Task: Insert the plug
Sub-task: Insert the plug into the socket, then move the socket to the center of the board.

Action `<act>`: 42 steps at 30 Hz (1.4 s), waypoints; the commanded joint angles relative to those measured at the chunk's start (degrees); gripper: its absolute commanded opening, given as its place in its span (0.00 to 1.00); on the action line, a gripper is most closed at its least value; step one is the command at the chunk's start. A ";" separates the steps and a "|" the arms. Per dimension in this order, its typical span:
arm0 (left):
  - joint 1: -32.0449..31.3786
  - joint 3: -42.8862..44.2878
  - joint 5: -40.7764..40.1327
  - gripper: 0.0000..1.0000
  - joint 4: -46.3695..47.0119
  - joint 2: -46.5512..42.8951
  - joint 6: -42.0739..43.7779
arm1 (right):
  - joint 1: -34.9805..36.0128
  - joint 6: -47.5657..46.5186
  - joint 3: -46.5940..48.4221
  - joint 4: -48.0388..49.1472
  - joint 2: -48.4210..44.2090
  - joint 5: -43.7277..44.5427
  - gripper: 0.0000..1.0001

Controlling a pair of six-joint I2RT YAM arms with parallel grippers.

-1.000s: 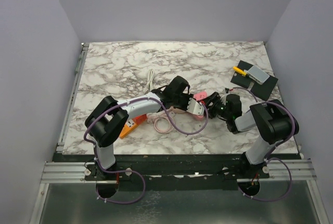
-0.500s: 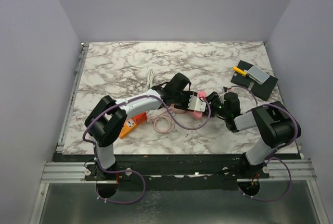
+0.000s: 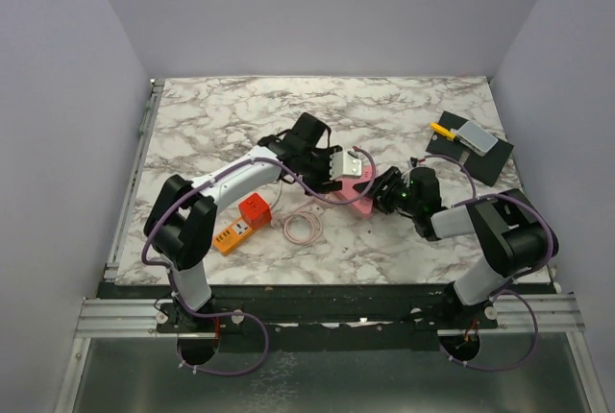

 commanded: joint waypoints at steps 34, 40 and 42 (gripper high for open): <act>5.63 -7.05 -3.74 0.99 10.44 -7.23 -26.91 | 0.97 -8.18 -0.65 -30.62 -17.24 14.09 1.00; 4.45 -6.68 -7.43 0.99 11.58 -4.63 -27.76 | 0.98 -12.00 4.35 -46.24 -29.26 19.10 1.00; 4.14 -6.21 -8.37 0.99 12.14 -3.32 -27.93 | 0.96 -13.97 6.69 -50.89 -32.30 22.72 1.00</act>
